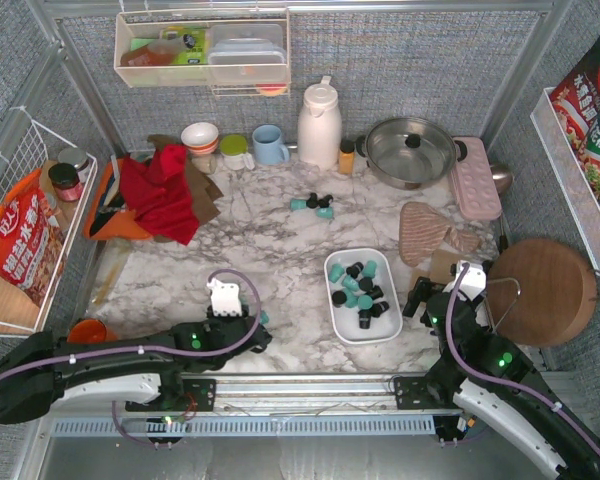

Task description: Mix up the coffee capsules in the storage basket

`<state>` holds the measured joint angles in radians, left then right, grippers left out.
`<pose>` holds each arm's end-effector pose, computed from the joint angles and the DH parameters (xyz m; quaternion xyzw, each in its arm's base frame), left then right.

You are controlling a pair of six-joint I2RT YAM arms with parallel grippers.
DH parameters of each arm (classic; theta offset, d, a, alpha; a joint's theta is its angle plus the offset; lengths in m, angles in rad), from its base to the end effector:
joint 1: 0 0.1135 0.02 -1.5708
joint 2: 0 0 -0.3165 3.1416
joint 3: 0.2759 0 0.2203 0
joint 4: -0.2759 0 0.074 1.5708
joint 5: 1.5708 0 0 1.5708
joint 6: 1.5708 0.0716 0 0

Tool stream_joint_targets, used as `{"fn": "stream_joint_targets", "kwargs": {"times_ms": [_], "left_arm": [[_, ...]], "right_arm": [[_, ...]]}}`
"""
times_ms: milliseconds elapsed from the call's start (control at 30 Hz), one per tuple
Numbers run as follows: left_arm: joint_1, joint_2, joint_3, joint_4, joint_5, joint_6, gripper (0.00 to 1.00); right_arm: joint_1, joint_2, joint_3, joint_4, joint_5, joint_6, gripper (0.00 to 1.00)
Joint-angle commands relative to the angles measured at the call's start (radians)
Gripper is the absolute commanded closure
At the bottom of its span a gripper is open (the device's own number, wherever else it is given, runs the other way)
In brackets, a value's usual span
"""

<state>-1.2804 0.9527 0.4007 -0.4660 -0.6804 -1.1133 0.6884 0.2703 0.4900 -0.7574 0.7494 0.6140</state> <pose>0.0766 -0.0988 0.2010 -0.0150 0.9113 -0.1222 0.3928 0.0444 -0.0266 0.2380 0.1505 0.8154 0.0255 0.5585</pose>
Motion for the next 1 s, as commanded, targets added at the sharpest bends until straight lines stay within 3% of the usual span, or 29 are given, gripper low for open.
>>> {"fn": "stream_joint_targets", "kwargs": {"times_ms": [0,200,500,600,733,833,967], "left_arm": [[0.004,0.016,0.0,0.023,-0.011,0.012,0.47],[0.007,0.023,0.032,0.001,-0.015,0.037,0.52],[0.007,-0.048,0.235,-0.101,-0.044,0.189,0.54],[0.007,-0.068,0.276,0.024,-0.029,0.304,0.54],[0.007,-0.03,0.3,0.323,0.015,0.479,0.53],[0.007,0.075,0.342,0.496,0.082,0.584,0.53],[0.007,0.272,0.46,0.551,0.177,0.643,0.51]], "right_arm": [[0.001,0.003,-0.001,0.024,0.002,-0.012,0.04],[0.001,0.006,0.001,0.026,0.004,-0.02,0.04],[0.001,0.003,-0.003,0.033,0.003,-0.024,0.04],[0.001,0.006,-0.013,0.045,0.0,-0.024,0.04],[0.0,0.013,-0.018,0.054,-0.003,-0.026,0.04],[0.001,0.014,-0.015,0.052,-0.005,-0.03,0.04],[0.001,0.009,-0.014,0.055,-0.003,-0.034,0.03]]}}
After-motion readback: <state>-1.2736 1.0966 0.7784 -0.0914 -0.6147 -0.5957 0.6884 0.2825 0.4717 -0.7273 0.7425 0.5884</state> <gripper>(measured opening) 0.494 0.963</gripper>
